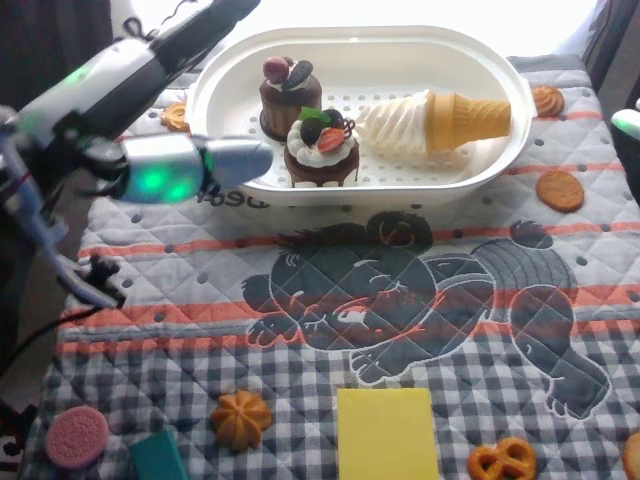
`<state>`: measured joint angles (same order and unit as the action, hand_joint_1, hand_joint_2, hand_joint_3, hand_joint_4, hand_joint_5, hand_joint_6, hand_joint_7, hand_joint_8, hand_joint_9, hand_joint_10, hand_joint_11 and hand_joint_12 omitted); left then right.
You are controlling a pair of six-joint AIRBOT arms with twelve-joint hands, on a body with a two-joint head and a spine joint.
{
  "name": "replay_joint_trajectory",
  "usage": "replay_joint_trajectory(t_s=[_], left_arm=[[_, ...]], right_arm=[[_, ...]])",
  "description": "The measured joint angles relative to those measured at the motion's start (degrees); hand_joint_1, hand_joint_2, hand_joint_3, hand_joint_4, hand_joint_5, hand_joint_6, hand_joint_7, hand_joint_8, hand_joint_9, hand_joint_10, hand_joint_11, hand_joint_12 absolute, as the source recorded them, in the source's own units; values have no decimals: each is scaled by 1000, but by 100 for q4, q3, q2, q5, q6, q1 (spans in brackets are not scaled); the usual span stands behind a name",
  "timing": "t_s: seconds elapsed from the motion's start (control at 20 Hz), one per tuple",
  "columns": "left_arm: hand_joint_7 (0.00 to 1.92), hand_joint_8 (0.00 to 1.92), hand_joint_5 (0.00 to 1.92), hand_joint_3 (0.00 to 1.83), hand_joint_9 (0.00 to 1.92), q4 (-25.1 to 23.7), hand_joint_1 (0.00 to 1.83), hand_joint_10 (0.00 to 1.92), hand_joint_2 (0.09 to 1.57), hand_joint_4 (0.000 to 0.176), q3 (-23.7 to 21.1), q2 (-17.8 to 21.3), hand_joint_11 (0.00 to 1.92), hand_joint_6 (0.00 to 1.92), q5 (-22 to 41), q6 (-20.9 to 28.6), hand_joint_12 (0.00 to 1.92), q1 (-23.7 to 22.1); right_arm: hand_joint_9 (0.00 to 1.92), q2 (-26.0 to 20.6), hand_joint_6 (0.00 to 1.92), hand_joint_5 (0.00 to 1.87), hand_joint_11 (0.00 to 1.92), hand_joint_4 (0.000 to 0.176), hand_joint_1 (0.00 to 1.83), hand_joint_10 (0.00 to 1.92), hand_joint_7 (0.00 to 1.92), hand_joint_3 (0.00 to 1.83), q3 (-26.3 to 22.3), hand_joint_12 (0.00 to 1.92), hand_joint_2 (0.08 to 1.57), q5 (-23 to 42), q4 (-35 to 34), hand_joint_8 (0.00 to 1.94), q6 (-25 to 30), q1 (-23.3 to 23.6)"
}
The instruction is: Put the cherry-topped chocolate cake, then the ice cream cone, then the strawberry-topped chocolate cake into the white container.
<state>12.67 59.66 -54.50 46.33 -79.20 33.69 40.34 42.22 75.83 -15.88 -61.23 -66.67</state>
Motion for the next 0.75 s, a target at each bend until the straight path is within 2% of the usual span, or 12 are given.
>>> replay_joint_trajectory(t_s=[0.05, 0.15, 0.25, 0.3, 0.35, 0.4, 0.55, 0.65, 0.7, 0.75], left_arm=[[0, 0, 23, 6, 0, -13, 856, 0, 1092, 176, -188, 133, 0, 8, 323, 4, 0, 173], [0, 0, 1, 9, 0, -35, 830, 0, 1105, 176, -457, 374, 0, 0, 911, 7, 0, 481], [0, 0, 0, 19, 0, 33, 794, 0, 1145, 176, -634, 514, 39, 0, 1349, 11, 21, 765], [0, 0, 0, 20, 0, 105, 731, 0, 1199, 176, -752, 603, 7, 0, 1596, 11, 166, 962], [0, 0, 0, 18, 0, 125, 660, 0, 1235, 176, -824, 658, 1, 0, 1759, 9, 121, 1091], [0, 0, 0, 19, 0, 175, 581, 0, 1255, 176, -914, 699, 0, 0, 1978, 17, 107, 1274], [0, 0, 0, 3, 0, 271, 510, 0, 1269, 176, -986, 717, 0, 0, 2459, 201, 5, 1648], [0, 0, 0, 0, 0, 387, 550, 0, 1237, 176, -1001, 726, 0, 0, 2667, 321, 0, 1810], [0, 0, 0, 0, 0, 481, 557, 0, 1249, 176, -1058, 763, 0, 0, 2752, 323, 0, 1873], [0, 0, 0, 0, 0, 457, 585, 0, 1238, 176, -1069, 765, 0, 0, 2898, 326, 0, 1934]], right_arm=[[0, -9, 0, 0, 0, 0, 632, 257, 0, 0, -11, 632, 1220, 35, 28, 0, 4, -2], [0, -50, 0, 0, 0, 0, 580, 309, 0, 0, -57, 816, 1208, 146, 44, 0, 4, -2], [0, -74, 0, 0, 0, 0, 539, 343, 0, 0, -57, 890, 1197, 236, 26, 0, 4, -2], [0, -74, 0, 0, 0, 0, 521, 323, 0, 0, -57, 900, 1196, 293, 26, 0, 4, -2], [0, -72, 0, 0, 0, 0, 501, 339, 0, 0, -57, 932, 1191, 328, 24, 0, 4, -2], [0, -74, 0, 0, 0, 0, 459, 311, 0, 0, -57, 939, 1193, 372, 13, 0, 4, -2], [0, -92, 0, 0, 0, 0, 448, 119, 0, 2, -57, 825, 1203, 459, -15, 0, 4, -2], [0, -125, 0, 0, 0, 0, 450, 90, 0, 0, -44, 695, 1197, 538, -24, 0, 4, -2], [4, -151, 0, 0, 0, 0, 478, 113, 0, 3, -44, 728, 1207, 599, -50, 0, 4, -2], [0, -164, 0, 0, 0, 9, 481, 96, 0, 8, -44, 726, 1220, 688, -90, 0, 4, -2]])
